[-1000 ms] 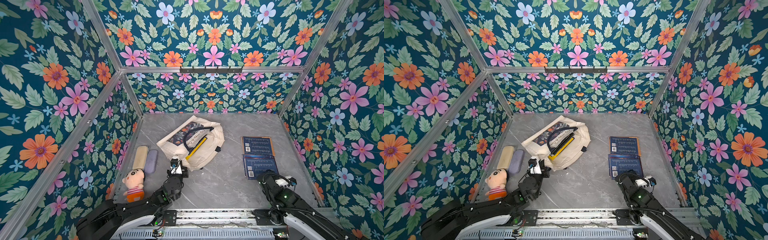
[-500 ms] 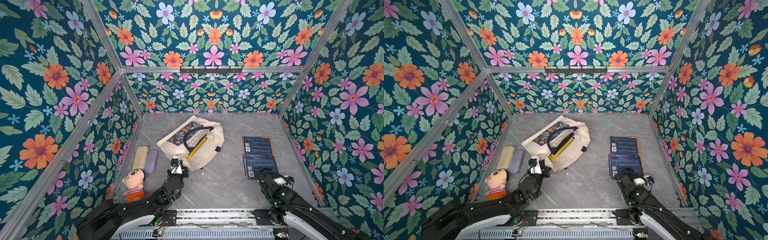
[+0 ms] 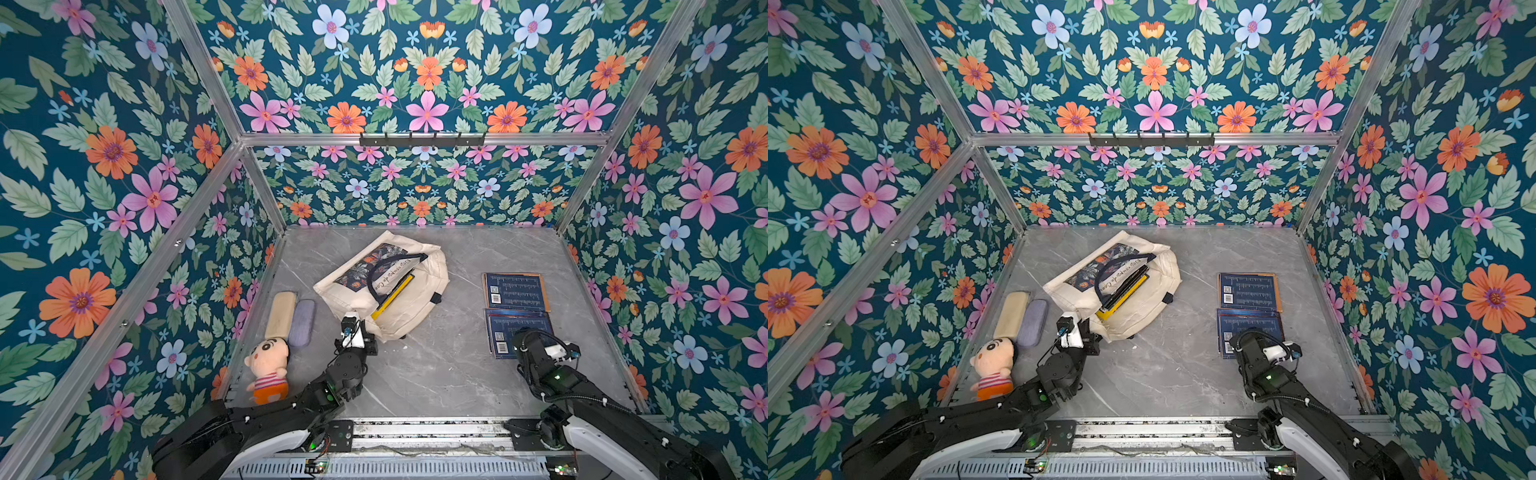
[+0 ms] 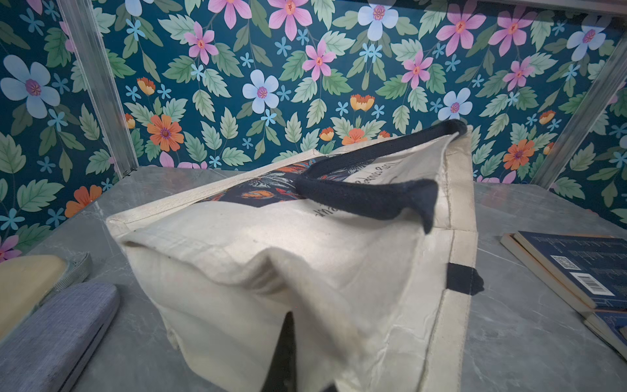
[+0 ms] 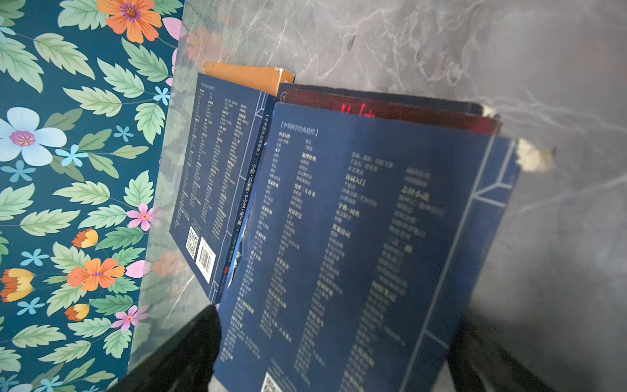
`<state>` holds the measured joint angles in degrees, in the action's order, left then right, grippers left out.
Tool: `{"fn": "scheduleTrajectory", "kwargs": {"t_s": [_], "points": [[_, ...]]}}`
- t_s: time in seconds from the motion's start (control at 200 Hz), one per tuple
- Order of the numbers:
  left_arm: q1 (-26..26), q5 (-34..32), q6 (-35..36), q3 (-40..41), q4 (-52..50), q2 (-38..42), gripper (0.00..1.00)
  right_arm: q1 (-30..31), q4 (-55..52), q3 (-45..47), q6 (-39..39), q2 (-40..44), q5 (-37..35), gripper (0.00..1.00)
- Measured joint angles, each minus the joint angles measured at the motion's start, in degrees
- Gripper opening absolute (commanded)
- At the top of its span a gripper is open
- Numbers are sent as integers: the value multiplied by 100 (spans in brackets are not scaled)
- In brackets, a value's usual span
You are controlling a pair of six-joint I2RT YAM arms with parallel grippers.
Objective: Take out the books from the canvas bag
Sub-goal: Place the book on the book.
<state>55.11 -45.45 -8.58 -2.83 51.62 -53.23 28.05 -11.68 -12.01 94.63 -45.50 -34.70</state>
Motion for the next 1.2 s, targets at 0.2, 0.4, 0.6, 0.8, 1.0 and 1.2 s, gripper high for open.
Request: {"fn": "scheduleTrajectory", "kwargs": {"t_s": [0.2, 0.4, 0.6, 0.8, 1.0, 1.2], "points": [[0, 2, -2, 0, 0, -7, 0, -66, 302, -48, -72, -284, 61, 99], [0, 4, -2, -9, -22, 22, 0, -90, 125, -155, -57, -199, 225, 99], [0, 31, -2, -9, -42, 31, 0, -90, -601, -313, -46, 398, 293, 99], [0, 46, -2, -9, -61, 68, 0, -90, -1172, -328, -122, 999, 317, 99], [0, 87, 0, -9, -76, 140, 0, -79, -629, -337, -809, 804, 800, 98], [0, 173, 20, 35, -101, 271, 0, 682, 479, -848, -1598, -256, 1180, 93]]}}
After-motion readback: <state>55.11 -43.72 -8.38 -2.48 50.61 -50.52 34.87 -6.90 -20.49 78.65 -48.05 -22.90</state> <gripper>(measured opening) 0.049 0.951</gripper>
